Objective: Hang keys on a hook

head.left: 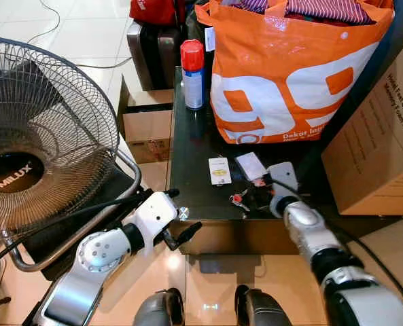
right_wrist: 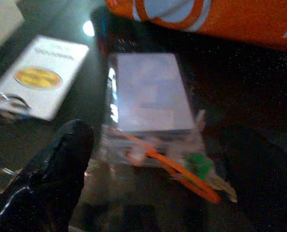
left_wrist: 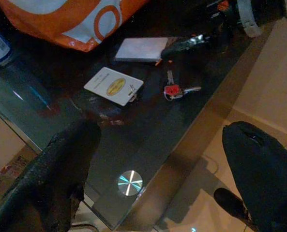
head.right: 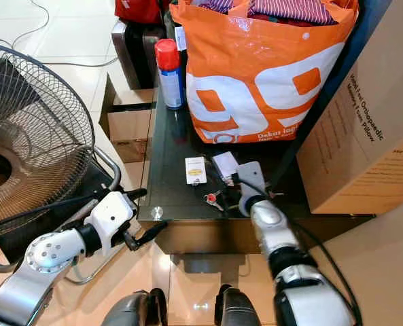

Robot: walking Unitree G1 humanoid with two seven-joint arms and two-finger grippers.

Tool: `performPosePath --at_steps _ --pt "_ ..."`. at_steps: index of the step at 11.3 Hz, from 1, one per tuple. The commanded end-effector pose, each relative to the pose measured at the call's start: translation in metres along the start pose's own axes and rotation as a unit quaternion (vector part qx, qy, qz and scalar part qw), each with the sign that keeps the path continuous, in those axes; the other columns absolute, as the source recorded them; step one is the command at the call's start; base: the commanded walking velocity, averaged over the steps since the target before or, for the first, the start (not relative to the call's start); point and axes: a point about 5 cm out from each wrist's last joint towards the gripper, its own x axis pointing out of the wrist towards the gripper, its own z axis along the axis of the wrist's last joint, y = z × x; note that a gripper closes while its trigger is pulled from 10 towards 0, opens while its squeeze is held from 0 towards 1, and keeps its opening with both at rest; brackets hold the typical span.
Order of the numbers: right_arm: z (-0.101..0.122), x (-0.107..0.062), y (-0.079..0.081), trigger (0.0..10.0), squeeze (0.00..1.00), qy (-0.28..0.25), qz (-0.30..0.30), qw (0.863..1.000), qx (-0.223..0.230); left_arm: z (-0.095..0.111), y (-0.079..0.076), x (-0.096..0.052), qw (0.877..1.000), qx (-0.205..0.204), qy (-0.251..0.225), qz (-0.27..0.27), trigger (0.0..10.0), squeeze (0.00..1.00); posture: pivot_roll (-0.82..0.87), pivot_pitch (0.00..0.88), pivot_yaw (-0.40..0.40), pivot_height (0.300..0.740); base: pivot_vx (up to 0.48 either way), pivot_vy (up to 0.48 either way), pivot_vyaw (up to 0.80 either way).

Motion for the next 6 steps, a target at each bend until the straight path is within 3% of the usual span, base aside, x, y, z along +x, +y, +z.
performPosePath --at_steps 1,3,4,5,6 --pt "-0.005 -0.001 -0.003 10.0 0.0 0.017 0.002 0.999 -0.03 -0.002 -0.002 0.0 1.0 -0.001 0.009 -0.004 10.0 0.0 -0.04 0.226 0.046 0.74 0.0 0.0 0.0" --pt "-0.006 -0.002 -0.009 9.6 0.0 0.026 0.011 0.999 -0.042 -0.003 0.0 0.0 1.0 0.0 0.01 -0.003 10.0 0.0 -0.04 0.22 0.045 0.74 0.0 0.0 0.0" --pt "-0.007 -0.003 -0.01 6.4 0.0 0.03 0.019 0.998 -0.048 -0.003 0.001 -0.001 1.0 0.002 0.011 -0.002 10.0 0.0 -0.04 0.217 0.041 0.74 0.0 0.0 0.0" --pt "-0.008 -0.004 -0.013 4.1 0.0 0.031 0.033 0.998 -0.049 -0.004 0.001 -0.001 1.0 0.002 0.012 -0.001 10.0 0.0 -0.04 0.215 0.041 0.74 0.0 0.0 0.0" --pt "-0.01 -0.006 -0.015 3.2 0.0 0.035 0.045 0.997 -0.051 -0.004 0.002 -0.001 1.0 0.003 0.012 -0.001 10.0 0.0 -0.05 0.212 0.041 0.74 0.0 0.0 0.0"
